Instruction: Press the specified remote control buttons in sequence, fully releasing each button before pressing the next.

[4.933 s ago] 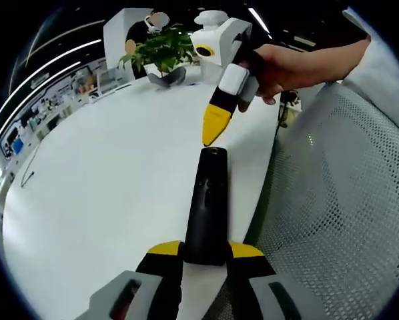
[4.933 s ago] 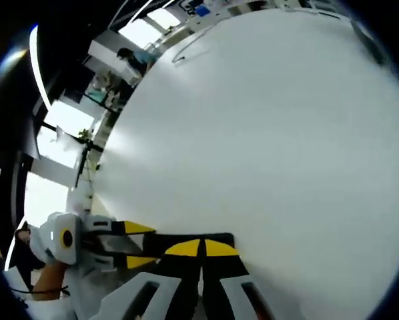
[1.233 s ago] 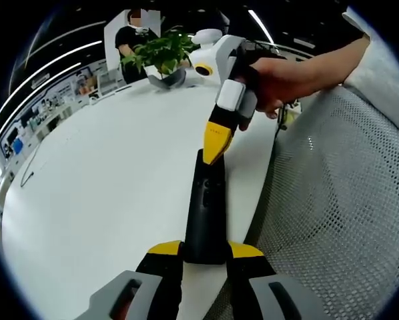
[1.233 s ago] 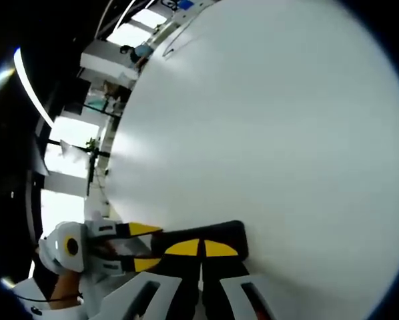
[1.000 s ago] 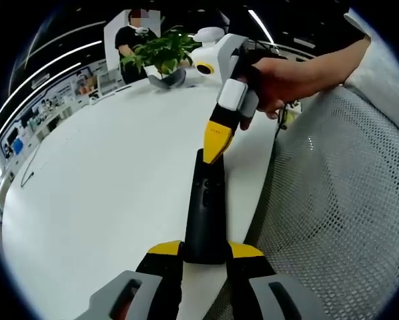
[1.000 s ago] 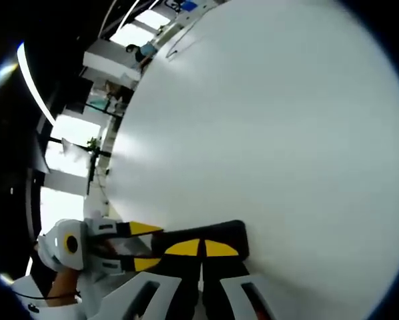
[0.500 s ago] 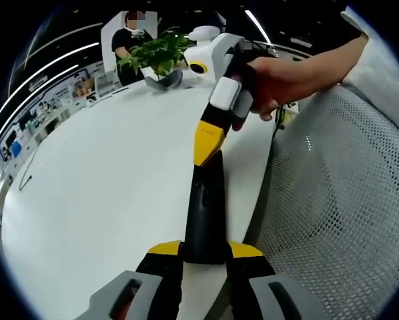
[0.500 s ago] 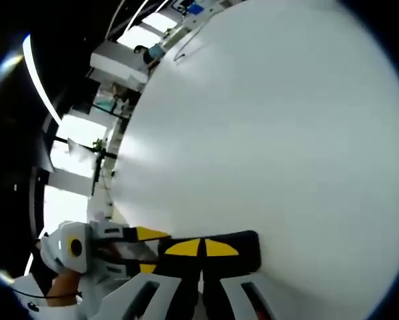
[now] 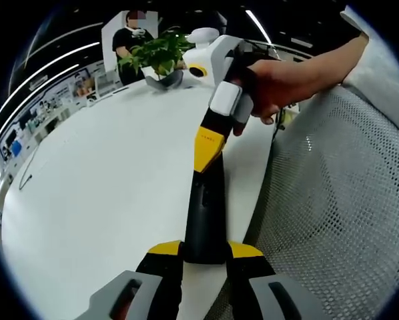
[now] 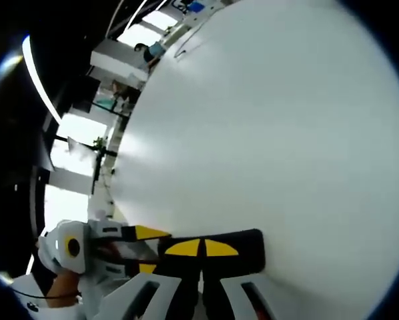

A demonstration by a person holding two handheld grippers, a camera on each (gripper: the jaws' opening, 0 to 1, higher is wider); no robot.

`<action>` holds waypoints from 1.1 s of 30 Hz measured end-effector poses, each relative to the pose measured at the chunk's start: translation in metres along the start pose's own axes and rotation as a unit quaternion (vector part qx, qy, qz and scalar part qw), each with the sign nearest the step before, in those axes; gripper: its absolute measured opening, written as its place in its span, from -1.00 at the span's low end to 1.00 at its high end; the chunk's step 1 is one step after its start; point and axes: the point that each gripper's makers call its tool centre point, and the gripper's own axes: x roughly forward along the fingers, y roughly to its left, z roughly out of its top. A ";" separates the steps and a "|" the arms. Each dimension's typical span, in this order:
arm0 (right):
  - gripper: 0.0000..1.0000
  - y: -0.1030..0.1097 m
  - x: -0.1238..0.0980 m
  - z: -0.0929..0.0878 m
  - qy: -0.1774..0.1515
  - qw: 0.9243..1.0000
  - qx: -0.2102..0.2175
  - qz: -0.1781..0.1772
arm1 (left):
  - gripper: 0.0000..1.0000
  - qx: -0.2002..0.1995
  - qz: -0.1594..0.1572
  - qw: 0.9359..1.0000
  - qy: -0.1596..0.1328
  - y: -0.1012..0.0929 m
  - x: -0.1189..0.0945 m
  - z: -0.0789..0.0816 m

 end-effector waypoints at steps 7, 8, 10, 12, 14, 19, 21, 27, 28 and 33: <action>-1.00 0.002 0.001 0.001 -0.002 1.000 -0.005 -0.005 | -0.52 0.000 0.000 1.000 -0.001 0.000 0.000 0.000; -1.00 0.002 0.001 0.001 -0.003 1.000 -0.008 -0.008 | -0.52 0.000 0.000 1.000 -0.001 0.000 0.000 0.000; -1.00 0.002 0.002 0.001 0.000 1.000 -0.015 -0.013 | -0.52 -0.001 0.000 1.000 -0.002 0.000 0.000 0.000; -1.00 0.001 0.002 0.002 0.000 1.000 -0.015 -0.015 | -0.52 -0.002 0.001 1.000 -0.002 0.000 0.000 0.000; -1.00 0.001 0.002 0.002 0.000 1.000 -0.014 -0.016 | -0.52 -0.003 0.001 1.000 -0.002 0.000 0.000 0.000; -1.00 0.001 0.004 0.003 0.008 0.996 -0.077 -0.054 | -0.52 -0.003 0.001 1.000 -0.002 0.001 0.000 0.000; -1.00 0.003 0.005 0.003 0.003 0.995 -0.082 -0.054 | -0.52 -0.003 0.002 1.000 -0.002 0.001 0.000 0.000; -1.00 0.001 0.001 0.003 -0.001 0.997 -0.059 -0.043 | -0.52 -0.005 0.003 1.000 -0.001 0.001 0.000 0.000; -1.00 0.001 0.000 0.002 0.001 0.998 -0.046 -0.040 | -0.52 -0.005 0.003 1.000 0.000 0.001 0.000 0.000; -1.00 0.000 -0.004 0.003 0.000 0.999 -0.027 -0.029 | -0.52 -0.003 0.003 1.000 0.000 0.000 0.000 0.000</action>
